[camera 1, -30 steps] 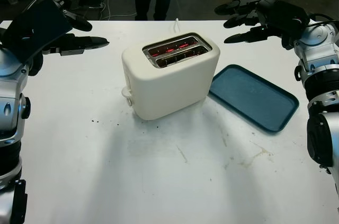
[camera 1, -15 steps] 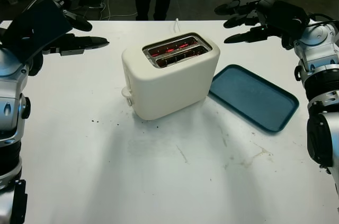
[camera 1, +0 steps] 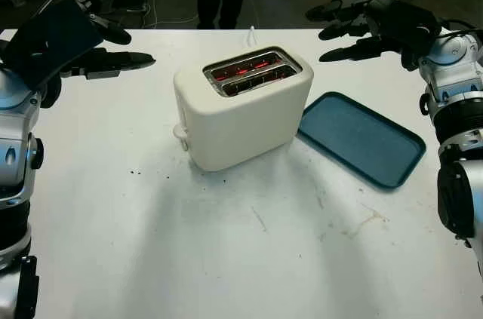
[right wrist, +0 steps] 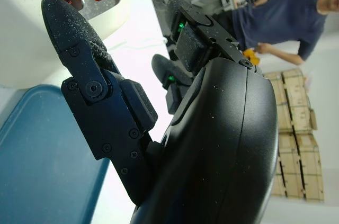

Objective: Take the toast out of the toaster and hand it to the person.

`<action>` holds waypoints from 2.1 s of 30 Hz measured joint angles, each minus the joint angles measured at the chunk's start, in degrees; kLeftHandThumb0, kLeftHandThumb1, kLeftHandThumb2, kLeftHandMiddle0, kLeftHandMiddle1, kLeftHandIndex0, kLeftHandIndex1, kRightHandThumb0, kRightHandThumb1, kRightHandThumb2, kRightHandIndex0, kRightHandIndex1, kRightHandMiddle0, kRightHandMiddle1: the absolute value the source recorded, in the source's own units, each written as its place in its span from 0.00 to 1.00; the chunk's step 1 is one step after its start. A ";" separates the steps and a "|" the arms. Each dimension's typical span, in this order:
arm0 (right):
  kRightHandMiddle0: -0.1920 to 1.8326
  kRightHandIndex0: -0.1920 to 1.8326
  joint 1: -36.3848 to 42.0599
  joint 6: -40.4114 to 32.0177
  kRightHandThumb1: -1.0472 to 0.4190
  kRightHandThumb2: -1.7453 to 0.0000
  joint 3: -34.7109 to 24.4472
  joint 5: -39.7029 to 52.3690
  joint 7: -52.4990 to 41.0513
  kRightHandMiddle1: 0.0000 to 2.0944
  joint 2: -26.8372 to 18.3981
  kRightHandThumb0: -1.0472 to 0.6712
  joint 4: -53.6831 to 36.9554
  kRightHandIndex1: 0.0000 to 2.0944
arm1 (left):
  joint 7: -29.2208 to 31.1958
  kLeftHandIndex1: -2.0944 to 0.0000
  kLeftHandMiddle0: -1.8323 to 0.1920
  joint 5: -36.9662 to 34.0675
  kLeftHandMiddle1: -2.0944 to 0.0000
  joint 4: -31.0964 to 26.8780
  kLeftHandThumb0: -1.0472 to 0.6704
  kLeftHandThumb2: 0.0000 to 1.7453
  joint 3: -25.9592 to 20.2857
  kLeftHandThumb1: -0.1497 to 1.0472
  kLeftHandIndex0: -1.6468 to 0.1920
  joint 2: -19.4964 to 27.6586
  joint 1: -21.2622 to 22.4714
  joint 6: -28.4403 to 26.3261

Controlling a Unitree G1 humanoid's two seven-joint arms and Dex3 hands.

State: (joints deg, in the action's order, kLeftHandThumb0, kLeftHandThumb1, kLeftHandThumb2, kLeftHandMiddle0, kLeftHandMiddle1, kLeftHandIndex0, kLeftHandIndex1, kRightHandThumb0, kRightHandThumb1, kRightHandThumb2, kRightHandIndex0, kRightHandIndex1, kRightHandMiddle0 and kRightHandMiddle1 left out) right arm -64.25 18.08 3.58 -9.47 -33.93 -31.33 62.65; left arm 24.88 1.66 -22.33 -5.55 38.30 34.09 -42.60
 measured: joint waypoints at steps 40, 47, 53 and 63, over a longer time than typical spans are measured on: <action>0.41 0.28 0.00 0.01 0.23 1.00 0.01 -0.02 0.00 0.00 0.00 0.14 0.00 0.30 | -0.10 0.60 0.91 0.00 0.38 -0.08 0.42 0.00 0.00 0.79 0.84 -0.01 0.00 0.00; 0.40 0.27 0.00 0.00 0.24 1.00 -0.01 -0.01 -0.06 0.00 0.00 0.14 0.00 0.31 | -0.12 0.60 0.91 0.00 0.38 -0.08 0.42 0.00 0.00 0.79 0.84 -0.02 0.00 0.00; 0.41 0.27 0.00 -0.01 0.24 1.00 0.00 -0.02 -0.04 0.00 0.00 0.14 0.00 0.31 | -0.12 0.60 0.91 0.00 0.39 -0.08 0.42 0.00 0.00 0.79 0.85 -0.02 0.00 0.00; 0.40 0.26 0.00 -0.01 0.23 1.00 -0.20 0.10 -0.12 0.00 0.00 0.13 0.00 0.30 | -0.12 0.60 0.91 -0.05 0.39 -0.08 0.42 0.00 0.00 0.80 0.85 -0.04 0.00 0.00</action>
State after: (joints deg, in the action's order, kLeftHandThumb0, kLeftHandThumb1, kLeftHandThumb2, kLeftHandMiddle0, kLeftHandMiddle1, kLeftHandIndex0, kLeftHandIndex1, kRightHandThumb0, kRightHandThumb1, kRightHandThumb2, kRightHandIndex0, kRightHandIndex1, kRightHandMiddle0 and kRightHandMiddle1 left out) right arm -64.25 18.08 3.38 -9.36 -34.05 -31.33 62.65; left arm 24.75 1.61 -22.42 -5.55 38.26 34.09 -42.60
